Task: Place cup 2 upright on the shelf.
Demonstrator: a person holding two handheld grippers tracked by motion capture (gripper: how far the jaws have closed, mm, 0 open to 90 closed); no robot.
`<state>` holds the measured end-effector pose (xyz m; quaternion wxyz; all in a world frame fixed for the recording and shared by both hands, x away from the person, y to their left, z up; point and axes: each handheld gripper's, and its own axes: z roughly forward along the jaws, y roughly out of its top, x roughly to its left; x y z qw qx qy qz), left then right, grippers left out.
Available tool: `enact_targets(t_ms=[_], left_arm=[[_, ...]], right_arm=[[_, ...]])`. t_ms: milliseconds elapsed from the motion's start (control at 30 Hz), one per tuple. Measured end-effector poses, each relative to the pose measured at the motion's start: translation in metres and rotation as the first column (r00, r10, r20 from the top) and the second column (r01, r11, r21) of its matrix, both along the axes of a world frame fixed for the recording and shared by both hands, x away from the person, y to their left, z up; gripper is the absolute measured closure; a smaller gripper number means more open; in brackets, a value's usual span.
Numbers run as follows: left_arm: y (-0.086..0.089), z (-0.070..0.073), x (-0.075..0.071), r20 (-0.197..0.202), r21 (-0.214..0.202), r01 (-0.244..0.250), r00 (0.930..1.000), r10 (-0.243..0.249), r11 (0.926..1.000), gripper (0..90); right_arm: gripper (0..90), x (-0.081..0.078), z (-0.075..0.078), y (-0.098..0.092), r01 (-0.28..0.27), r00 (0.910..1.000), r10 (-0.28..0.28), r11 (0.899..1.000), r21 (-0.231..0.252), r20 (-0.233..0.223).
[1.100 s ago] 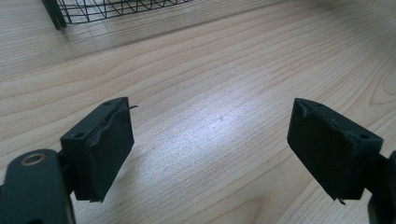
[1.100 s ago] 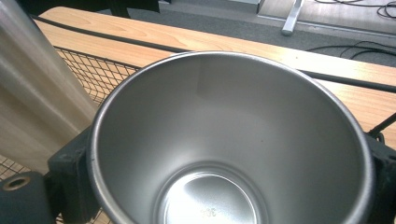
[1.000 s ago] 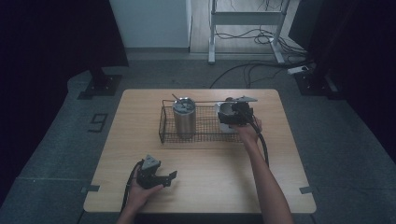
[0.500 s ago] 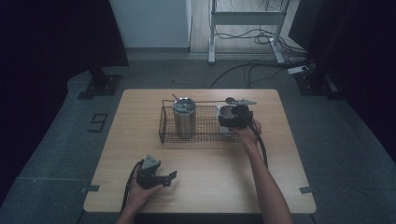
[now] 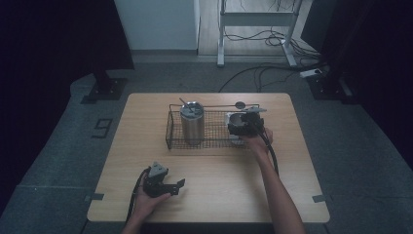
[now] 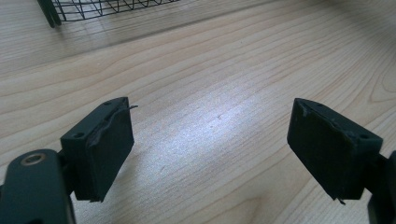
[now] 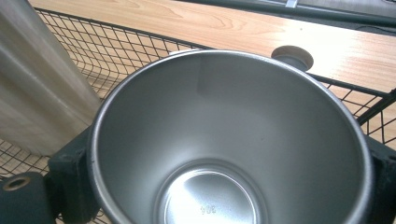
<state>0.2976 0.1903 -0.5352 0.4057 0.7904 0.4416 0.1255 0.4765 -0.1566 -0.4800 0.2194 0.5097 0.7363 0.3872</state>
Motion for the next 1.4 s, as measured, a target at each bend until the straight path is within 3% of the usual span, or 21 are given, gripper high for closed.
enact_targets(t_ms=[333,733,933,1167,1400], left_arm=[[0.000,-0.001,0.000,-0.004,0.003,-0.003,1.0000,0.003,1.0000,14.8],[-0.001,-0.001,0.000,-0.005,0.005,0.003,1.0000,-0.003,1.0000,14.8],[-0.001,-0.001,0.000,-0.006,0.005,0.005,1.0000,-0.005,1.0000,14.8],[-0.002,-0.001,0.000,-0.006,0.004,0.006,1.0000,-0.006,1.0000,14.8],[-0.001,-0.001,0.000,-0.004,0.005,0.001,1.0000,-0.001,1.0000,14.7]], right_arm=[[6.7,0.000,-0.001,0.000,0.005,0.9996,-0.005,1.000,-0.008,-0.027],[6.6,0.000,-0.006,0.001,0.025,0.9976,-0.029,0.997,-0.075,-0.063],[6.5,-0.001,-0.006,-0.002,0.022,0.9963,-0.027,0.998,-0.065,-0.081],[5.3,-0.008,-0.005,0.002,0.024,0.9961,-0.034,0.993,-0.116,-0.082],[0.1,-0.010,0.001,-0.003,0.018,0.9982,-0.021,0.999,-0.050,-0.056]])
